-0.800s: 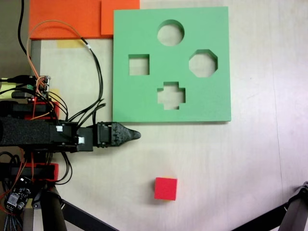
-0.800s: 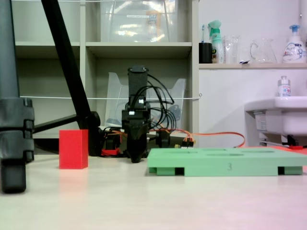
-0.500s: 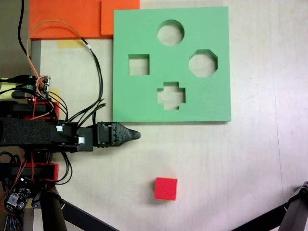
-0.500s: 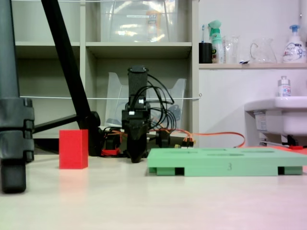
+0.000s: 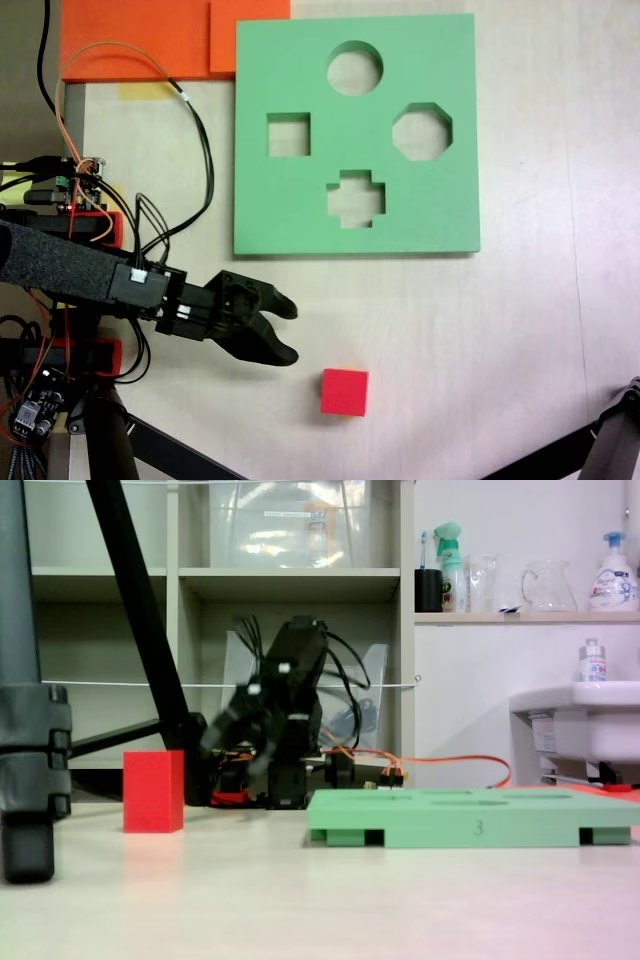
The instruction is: Put the square block into the corresponding hole
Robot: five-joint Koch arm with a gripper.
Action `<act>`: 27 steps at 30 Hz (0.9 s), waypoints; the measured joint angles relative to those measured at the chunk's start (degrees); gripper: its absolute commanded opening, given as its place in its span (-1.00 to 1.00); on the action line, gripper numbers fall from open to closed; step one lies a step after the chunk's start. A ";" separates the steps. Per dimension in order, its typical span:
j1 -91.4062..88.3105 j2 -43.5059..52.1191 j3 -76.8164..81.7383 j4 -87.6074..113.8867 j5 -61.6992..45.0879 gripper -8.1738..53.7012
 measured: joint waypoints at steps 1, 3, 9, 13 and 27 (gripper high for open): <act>0.18 0.00 -5.98 7.29 3.87 0.16; 0.00 0.00 -16.08 23.12 11.07 0.12; 0.79 -2.64 -42.01 45.35 17.23 0.02; 7.82 -17.05 -59.06 60.64 14.15 0.09; 15.12 -44.47 -70.49 63.37 5.19 0.94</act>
